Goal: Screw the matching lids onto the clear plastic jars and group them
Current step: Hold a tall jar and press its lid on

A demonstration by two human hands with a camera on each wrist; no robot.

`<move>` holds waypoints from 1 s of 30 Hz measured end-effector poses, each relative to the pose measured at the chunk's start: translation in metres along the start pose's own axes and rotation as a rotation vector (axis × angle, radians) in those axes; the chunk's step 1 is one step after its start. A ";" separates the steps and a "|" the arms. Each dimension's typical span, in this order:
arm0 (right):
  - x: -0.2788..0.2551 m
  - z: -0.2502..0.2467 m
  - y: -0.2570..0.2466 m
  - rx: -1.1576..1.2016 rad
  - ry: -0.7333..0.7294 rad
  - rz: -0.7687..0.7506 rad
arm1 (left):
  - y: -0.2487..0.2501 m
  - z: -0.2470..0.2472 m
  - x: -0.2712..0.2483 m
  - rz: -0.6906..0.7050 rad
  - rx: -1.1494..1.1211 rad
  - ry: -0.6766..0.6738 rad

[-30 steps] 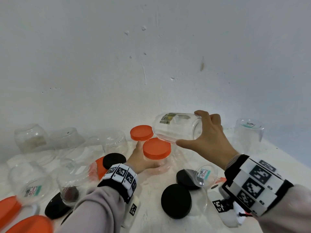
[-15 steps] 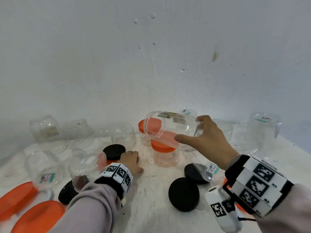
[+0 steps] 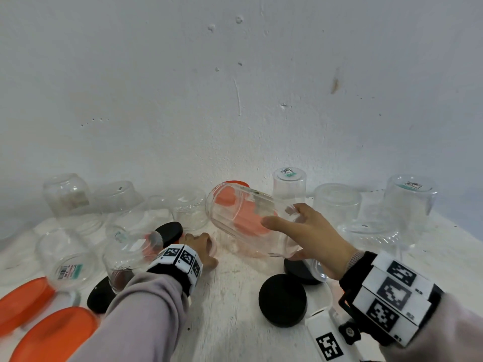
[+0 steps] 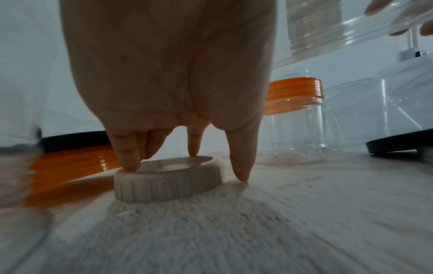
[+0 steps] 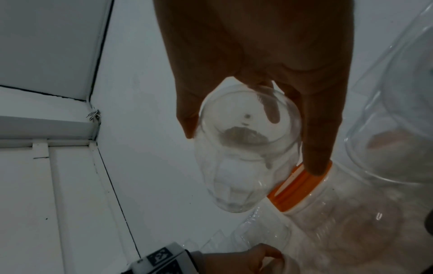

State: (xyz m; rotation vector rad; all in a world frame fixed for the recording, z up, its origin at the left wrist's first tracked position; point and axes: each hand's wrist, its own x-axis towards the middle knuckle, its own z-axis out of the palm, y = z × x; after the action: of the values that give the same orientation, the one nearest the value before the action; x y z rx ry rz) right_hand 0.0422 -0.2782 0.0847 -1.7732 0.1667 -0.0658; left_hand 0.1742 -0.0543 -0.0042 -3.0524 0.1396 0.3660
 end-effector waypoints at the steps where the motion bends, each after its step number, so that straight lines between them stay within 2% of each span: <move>1: -0.001 0.001 0.001 -0.014 -0.009 0.009 | 0.000 0.000 0.000 -0.007 0.009 -0.011; 6: -0.005 0.005 0.005 0.041 -0.057 0.101 | -0.003 -0.001 -0.002 -0.020 -0.025 -0.022; 11: -0.013 0.006 0.006 0.200 -0.205 0.262 | -0.001 -0.002 -0.009 -0.073 -0.089 -0.005; 15: -0.015 0.011 0.009 0.290 -0.288 0.292 | -0.005 -0.008 -0.016 -0.106 -0.221 -0.005; 19: -0.013 0.019 0.014 0.255 -0.294 0.282 | -0.016 -0.021 -0.029 -0.121 -0.451 0.002; 21: -0.012 0.025 0.016 0.317 -0.295 0.291 | -0.022 -0.029 -0.036 -0.125 -0.536 -0.008; 23: -0.011 0.032 0.018 0.381 -0.291 0.321 | -0.028 -0.035 -0.044 -0.124 -0.782 -0.039; 25: -0.009 0.041 0.020 0.377 -0.305 0.327 | -0.033 -0.042 -0.053 -0.094 -1.066 0.010; 30: 0.000 0.062 0.027 0.224 -0.395 0.294 | -0.041 -0.066 -0.078 0.005 -1.175 0.136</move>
State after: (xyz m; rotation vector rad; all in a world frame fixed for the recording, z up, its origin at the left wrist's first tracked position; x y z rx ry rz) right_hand 0.0482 -0.2232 0.0453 -1.4890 0.1260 0.4586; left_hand 0.1177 -0.0118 0.0807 -4.2363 -0.1192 0.3006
